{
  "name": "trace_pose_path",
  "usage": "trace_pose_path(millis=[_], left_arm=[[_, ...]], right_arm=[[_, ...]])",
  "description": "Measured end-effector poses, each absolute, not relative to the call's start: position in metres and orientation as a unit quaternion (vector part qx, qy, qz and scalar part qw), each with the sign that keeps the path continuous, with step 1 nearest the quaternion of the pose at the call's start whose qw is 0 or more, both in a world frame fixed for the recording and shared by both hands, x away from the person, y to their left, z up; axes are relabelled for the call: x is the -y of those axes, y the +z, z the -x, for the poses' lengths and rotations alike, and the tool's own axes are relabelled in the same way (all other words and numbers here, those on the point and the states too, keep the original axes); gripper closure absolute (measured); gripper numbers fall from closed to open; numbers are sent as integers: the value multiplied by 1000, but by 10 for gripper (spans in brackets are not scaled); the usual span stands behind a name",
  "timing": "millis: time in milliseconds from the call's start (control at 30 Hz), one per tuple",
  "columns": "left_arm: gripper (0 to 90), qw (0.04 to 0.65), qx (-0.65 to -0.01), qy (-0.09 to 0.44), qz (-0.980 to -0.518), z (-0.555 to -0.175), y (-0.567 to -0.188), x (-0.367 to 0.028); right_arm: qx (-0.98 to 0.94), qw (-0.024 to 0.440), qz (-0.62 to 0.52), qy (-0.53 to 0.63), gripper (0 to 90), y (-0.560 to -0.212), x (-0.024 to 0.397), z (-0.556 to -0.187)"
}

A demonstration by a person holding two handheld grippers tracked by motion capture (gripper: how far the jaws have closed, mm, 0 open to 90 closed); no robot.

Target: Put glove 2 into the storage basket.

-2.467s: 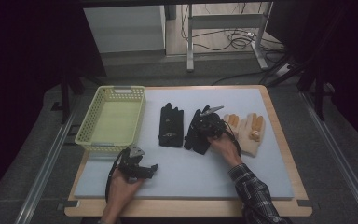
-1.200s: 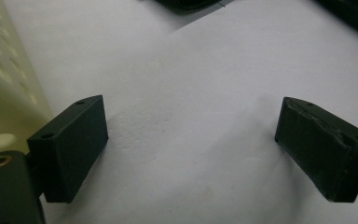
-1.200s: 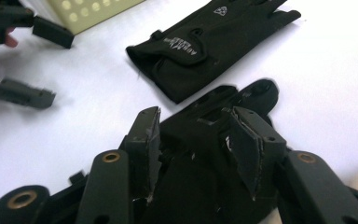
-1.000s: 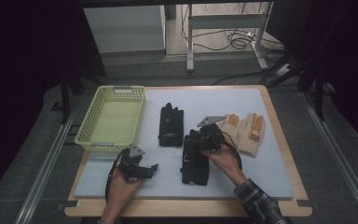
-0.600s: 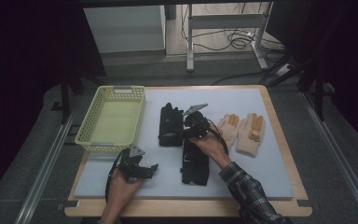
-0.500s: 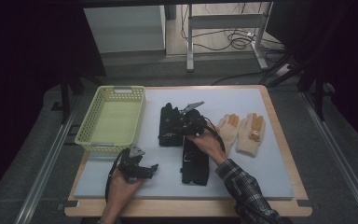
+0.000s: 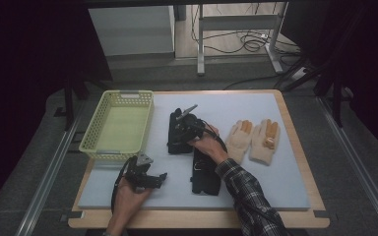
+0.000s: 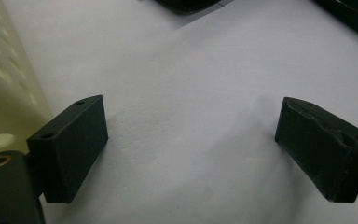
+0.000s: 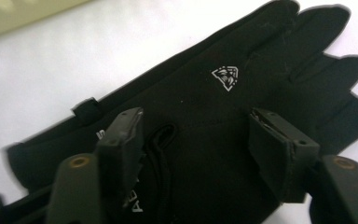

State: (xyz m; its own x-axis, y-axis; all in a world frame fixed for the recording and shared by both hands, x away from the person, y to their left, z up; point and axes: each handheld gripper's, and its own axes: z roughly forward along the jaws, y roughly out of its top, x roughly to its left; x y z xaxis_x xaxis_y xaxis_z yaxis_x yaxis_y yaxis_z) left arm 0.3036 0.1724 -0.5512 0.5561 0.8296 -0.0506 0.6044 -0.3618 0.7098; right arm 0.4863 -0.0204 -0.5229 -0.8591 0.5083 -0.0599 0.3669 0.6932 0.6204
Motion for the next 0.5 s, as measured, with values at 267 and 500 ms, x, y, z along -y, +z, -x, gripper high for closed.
trace_pose_path(millis=[267, 500], left_arm=[[95, 350, -443, 161, -810, -304, -551, -172], [95, 350, -443, 160, -810, -304, -551, -172]], right_arm=[[-910, 124, -250, 306, 791, -521, 16, -480], [-898, 143, -261, 323, 856, -511, 18, -473]])
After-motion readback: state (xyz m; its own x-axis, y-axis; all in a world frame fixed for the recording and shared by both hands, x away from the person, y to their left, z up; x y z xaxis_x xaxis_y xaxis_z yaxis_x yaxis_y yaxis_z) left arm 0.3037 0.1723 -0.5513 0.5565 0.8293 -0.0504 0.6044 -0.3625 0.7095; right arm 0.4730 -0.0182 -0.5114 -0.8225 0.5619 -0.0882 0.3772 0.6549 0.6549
